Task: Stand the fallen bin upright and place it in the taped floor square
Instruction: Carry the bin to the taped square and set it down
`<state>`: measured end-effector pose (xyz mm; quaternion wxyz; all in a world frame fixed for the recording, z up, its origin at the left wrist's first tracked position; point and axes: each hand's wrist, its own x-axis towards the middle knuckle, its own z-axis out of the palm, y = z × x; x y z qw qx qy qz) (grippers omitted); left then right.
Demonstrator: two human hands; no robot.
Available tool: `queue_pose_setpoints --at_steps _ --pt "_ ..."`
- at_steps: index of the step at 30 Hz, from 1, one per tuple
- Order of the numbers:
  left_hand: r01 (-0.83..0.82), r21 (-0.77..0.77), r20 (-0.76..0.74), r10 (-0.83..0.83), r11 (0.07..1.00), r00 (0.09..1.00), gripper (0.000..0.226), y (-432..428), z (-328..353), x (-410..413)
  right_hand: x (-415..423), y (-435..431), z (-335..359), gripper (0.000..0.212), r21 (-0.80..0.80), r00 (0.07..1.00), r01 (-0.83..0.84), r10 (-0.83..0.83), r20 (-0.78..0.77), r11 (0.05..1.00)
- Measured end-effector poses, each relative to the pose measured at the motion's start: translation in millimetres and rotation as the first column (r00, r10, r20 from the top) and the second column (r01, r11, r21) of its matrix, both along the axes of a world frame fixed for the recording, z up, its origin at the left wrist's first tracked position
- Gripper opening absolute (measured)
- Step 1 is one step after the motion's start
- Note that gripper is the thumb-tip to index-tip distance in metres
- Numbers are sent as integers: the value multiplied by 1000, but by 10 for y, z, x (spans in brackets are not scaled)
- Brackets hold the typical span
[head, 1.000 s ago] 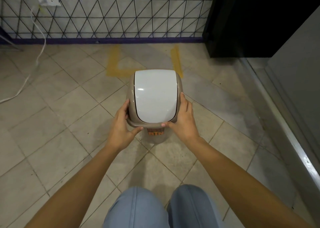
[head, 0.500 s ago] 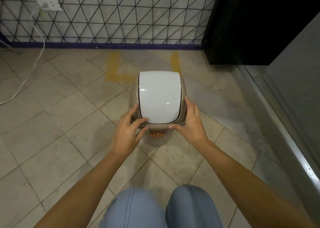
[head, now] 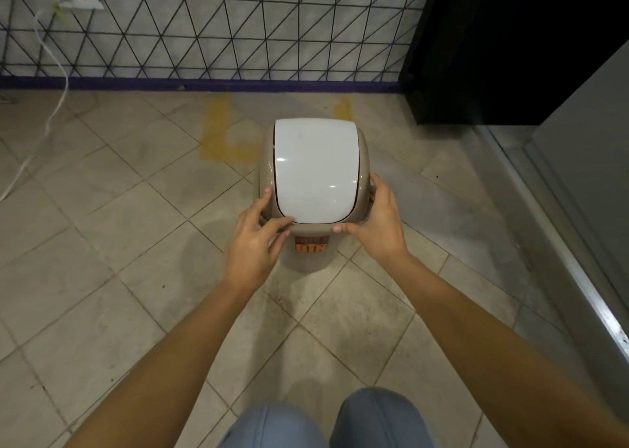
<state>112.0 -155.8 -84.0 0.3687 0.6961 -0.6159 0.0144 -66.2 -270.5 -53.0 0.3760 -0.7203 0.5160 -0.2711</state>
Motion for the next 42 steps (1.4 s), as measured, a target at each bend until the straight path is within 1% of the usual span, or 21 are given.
queue_pose_setpoints --at_steps 6,9,11,13,16,18,22,27,29,31,33,36,40,42 --pt "-12 70 -53 15 998 998 20 -183 9 68 111 -241 45 113 31 999 -4 5 -43 999" --pt "-3 48 -51 6 999 999 24 -293 -29 94 97 -415 53 111 49 998 -23 26 -49 999" --pt "-28 35 -127 32 999 991 36 -389 -47 115 95 -513 39 110 58 998 -30 32 -44 998" --pt "-79 54 -229 90 995 969 49 -476 -75 137 118 -577 3 110 74 999 -27 30 -38 997" --pt "-136 74 -378 154 988 913 67 -592 -108 162 171 -636 -61 108 76 999 -16 18 -28 997" --pt "-171 97 -444 196 981 874 74 -669 -125 194 211 -689 -69 105 79 1000 -10 12 -22 997" --pt "-174 126 -492 214 977 844 77 -812 -159 269 272 -811 -82 103 83 1000 -10 11 -10 996" --pt "-156 136 -599 207 978 774 78 -989 -125 323 352 -959 -104 98 73 1000 -6 7 -10 997" --pt "-140 157 -666 210 978 716 79 -1088 -92 342 382 -1042 -109 97 73 1000 -4 4 -1 997" --pt "-110 173 -754 203 979 625 81 -1180 -41 367 419 -1128 -100 97 81 1000 -12 11 9 997" --pt "-89 202 -809 217 975 547 83 -1264 5 404 463 -1211 -93 95 93 1000 -20 19 10 995" --pt "-73 236 -835 240 969 496 88 -1383 39 480 531 -1326 -93 93 107 1000 -21 20 10 994" --pt "-103 264 -842 281 959 460 92 -1556 77 605 669 -1487 -76 92 105 999 -39 39 9 994" --pt "-109 268 -839 287 957 461 92 -1619 81 656 726 -1556 -75 93 99 999 -52 52 2 994"
